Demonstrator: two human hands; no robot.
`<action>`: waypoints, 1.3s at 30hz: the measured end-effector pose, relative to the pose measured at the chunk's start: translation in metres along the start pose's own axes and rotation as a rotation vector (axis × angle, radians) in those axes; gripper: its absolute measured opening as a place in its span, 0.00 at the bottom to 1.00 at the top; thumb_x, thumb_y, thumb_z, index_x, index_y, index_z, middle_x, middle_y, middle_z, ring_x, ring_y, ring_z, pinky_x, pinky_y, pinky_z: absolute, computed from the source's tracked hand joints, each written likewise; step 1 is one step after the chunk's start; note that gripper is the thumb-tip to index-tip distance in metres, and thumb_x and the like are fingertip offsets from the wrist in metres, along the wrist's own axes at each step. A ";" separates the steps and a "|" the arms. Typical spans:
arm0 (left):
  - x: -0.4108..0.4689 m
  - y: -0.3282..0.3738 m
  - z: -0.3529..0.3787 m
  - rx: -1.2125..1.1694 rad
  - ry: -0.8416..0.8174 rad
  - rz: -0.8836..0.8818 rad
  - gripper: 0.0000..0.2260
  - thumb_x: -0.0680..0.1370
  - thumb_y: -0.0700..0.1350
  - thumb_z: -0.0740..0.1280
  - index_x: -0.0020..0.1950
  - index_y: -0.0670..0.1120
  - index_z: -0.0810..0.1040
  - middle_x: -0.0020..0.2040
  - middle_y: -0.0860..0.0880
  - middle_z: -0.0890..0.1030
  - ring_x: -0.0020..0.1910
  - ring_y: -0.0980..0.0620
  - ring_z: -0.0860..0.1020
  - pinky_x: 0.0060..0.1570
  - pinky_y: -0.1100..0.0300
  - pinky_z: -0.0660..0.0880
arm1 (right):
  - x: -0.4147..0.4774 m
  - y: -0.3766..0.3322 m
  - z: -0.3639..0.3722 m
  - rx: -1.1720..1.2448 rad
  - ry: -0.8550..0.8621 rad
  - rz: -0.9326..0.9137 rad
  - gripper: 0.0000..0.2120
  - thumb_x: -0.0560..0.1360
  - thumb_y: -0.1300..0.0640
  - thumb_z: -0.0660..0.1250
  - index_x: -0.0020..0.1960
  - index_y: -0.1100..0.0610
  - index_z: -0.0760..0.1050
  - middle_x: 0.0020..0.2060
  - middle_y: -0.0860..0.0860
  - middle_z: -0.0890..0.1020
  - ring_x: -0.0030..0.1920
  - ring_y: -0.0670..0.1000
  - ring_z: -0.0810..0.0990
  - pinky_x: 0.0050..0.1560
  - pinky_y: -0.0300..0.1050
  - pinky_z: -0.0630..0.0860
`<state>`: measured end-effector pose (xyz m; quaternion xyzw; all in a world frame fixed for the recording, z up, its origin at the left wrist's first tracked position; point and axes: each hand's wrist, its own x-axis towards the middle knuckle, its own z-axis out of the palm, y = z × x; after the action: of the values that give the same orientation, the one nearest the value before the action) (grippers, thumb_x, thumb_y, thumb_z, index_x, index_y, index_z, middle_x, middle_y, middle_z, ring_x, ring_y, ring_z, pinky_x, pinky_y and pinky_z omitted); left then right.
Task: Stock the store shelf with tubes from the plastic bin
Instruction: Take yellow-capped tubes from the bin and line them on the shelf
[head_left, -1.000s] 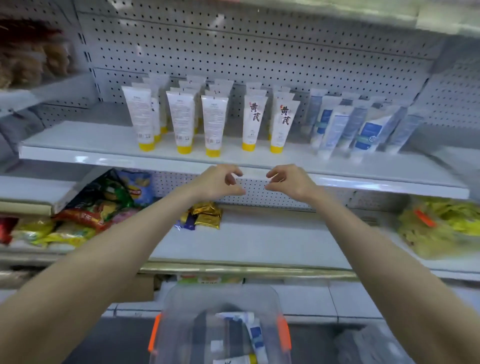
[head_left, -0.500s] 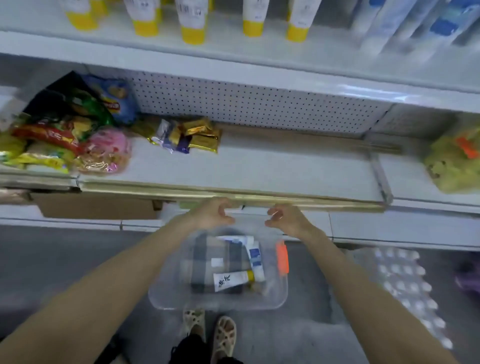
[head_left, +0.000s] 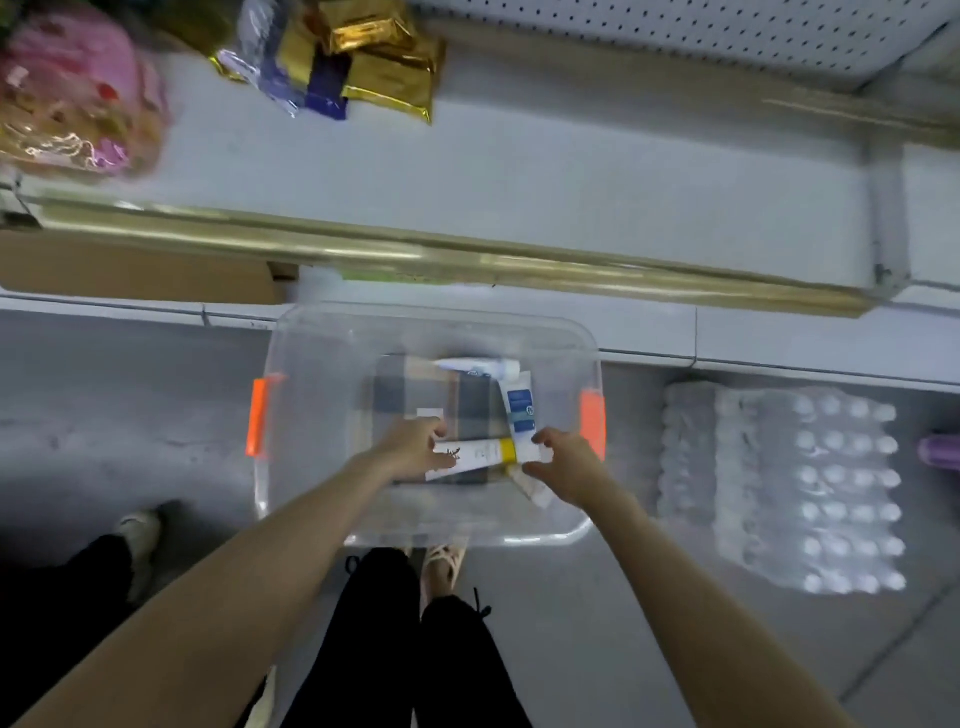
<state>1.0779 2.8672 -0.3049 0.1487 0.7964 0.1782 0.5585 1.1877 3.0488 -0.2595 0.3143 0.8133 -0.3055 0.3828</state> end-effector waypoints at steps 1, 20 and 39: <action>0.009 -0.005 0.006 0.006 -0.001 -0.002 0.22 0.74 0.47 0.70 0.65 0.42 0.71 0.61 0.42 0.76 0.58 0.46 0.75 0.54 0.60 0.70 | 0.006 0.001 0.004 -0.047 -0.013 -0.011 0.22 0.75 0.53 0.67 0.67 0.57 0.69 0.65 0.55 0.74 0.64 0.55 0.72 0.61 0.43 0.67; 0.098 -0.058 0.064 0.488 0.036 0.023 0.27 0.73 0.49 0.70 0.68 0.42 0.66 0.67 0.40 0.68 0.65 0.41 0.68 0.63 0.49 0.66 | 0.077 0.010 0.069 -0.334 -0.195 0.115 0.22 0.73 0.55 0.66 0.63 0.60 0.64 0.58 0.58 0.76 0.59 0.60 0.74 0.55 0.47 0.70; 0.008 -0.048 -0.009 0.027 0.261 0.151 0.08 0.74 0.42 0.68 0.40 0.46 0.70 0.39 0.46 0.76 0.40 0.47 0.72 0.38 0.59 0.64 | 0.011 -0.023 0.048 0.003 0.198 0.234 0.23 0.70 0.55 0.73 0.60 0.60 0.68 0.55 0.58 0.78 0.56 0.59 0.77 0.53 0.50 0.74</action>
<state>1.0651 2.8268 -0.3308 0.1912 0.8511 0.2267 0.4332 1.1856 3.0017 -0.2872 0.4361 0.8044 -0.2273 0.3332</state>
